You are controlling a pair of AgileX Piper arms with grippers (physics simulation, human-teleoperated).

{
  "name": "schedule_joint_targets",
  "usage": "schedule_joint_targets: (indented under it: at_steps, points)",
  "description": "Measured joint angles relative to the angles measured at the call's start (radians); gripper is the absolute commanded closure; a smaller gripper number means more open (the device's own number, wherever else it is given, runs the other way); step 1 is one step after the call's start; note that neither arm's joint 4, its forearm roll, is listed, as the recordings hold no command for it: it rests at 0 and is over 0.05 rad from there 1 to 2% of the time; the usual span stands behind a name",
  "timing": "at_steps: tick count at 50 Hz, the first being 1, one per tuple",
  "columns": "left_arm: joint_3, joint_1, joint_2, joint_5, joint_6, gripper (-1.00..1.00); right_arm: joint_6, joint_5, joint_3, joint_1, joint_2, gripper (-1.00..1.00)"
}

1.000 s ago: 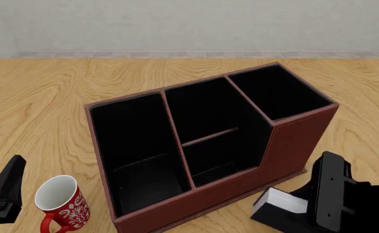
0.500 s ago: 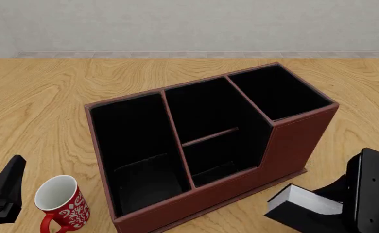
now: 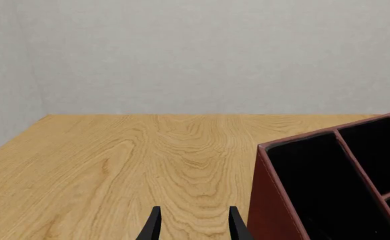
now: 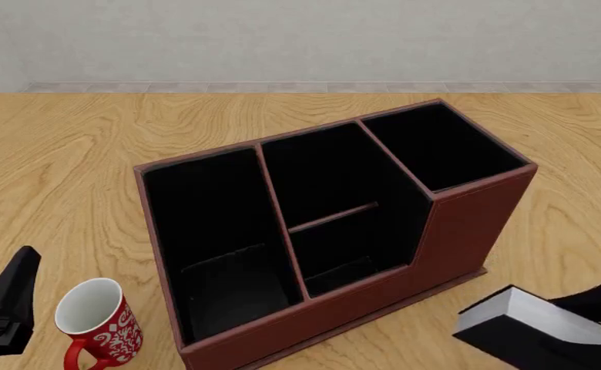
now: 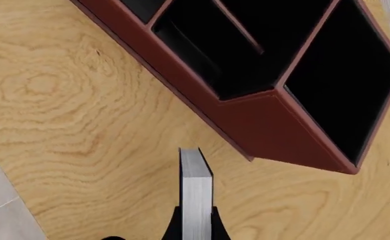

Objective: Pick up the book and place it in the right compartment of the caddy.

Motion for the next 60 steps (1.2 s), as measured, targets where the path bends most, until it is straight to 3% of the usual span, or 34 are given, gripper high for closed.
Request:
schedule_joint_targets:
  at_steps: [28, 60]
  points:
    - [0.002, 0.000, 0.000, -0.002, 0.000, -1.00, -0.046, 0.062, -0.148, -0.135, -0.028, 1.00]
    - [0.005, 0.000, 0.001, -0.007, 0.000, -1.00, -0.041, 0.063, -0.352, -0.253, -0.027, 1.00]
